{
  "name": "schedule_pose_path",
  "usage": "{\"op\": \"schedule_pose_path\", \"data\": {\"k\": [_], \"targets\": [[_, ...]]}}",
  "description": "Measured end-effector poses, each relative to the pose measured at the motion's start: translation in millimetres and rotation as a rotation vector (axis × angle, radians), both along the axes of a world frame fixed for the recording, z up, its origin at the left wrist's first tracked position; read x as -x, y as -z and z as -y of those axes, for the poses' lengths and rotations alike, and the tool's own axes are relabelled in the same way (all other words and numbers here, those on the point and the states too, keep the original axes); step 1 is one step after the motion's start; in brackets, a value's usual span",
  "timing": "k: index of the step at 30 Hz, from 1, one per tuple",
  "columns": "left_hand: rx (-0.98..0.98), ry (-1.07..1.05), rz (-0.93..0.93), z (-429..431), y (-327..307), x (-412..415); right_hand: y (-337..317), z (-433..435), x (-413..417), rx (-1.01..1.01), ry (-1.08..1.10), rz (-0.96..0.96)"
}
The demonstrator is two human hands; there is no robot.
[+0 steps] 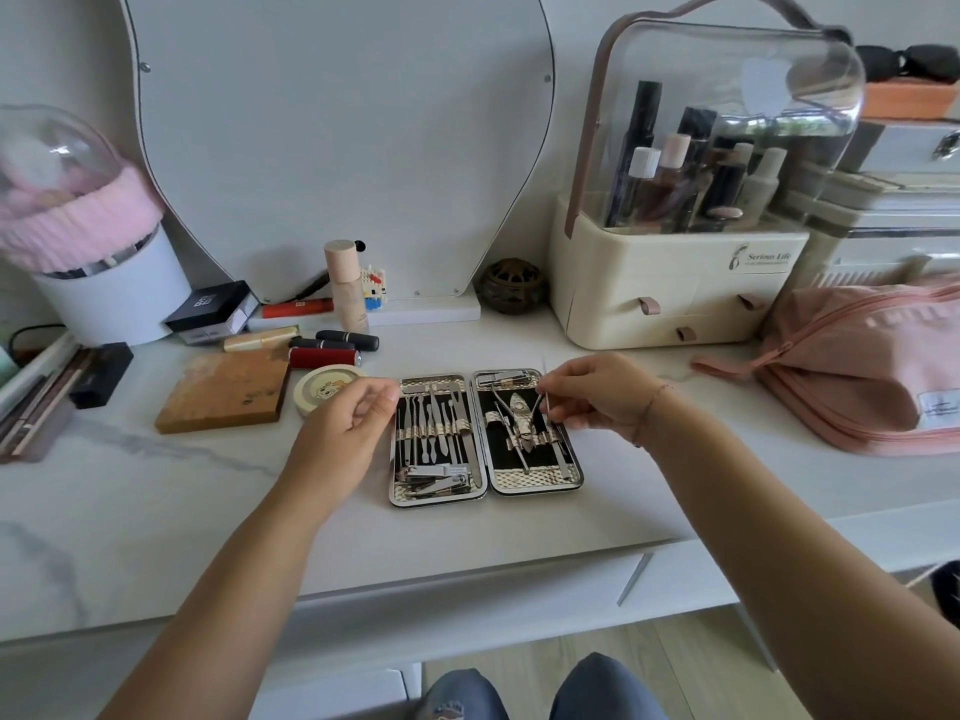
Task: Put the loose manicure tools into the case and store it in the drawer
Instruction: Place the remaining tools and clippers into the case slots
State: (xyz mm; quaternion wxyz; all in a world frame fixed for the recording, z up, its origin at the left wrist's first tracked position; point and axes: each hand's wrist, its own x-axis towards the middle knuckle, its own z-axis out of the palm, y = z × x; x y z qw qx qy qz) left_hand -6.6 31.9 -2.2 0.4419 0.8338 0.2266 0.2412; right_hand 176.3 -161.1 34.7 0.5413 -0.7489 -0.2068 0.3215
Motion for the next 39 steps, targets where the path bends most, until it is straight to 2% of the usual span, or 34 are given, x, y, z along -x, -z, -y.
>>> {"op": "schedule_pose_path", "data": {"k": [4, 14, 22, 28, 31, 34, 36, 39], "targets": [[0.02, 0.003, 0.008, -1.7, 1.7, -0.7, 5.3, -3.4, -0.1, 0.055, 0.04, 0.099], [0.016, -0.003, 0.011, 1.3, -1.4, 0.3, 11.5, -6.5, -4.1, 0.06, 0.06, 0.123], [-0.001, 0.005, 0.007, 2.0, -2.7, 1.1, 8.4, -6.2, -10.2, 0.212, -0.011, 0.219], [-0.033, 0.018, 0.019, 3.7, -3.3, 0.9, 9.0, 6.0, -14.3, 0.077, 0.014, 0.087], [-0.104, 0.011, 0.013, 8.0, -4.0, 1.5, 11.9, 15.1, -14.4, 0.068, 0.022, 0.104], [-0.337, 0.014, 0.045, 14.4, -5.7, 1.0, 12.0, 13.9, -11.2, 0.058, 0.023, 0.108], [-0.469, 0.074, 0.057, 24.5, -12.1, -1.0, 11.4, 9.5, -8.4, 0.073, 0.029, 0.142], [-0.501, 0.216, 0.045, 48.9, -24.6, -8.6, 10.2, 5.2, -7.0, 0.099, 0.03, 0.176]]}}
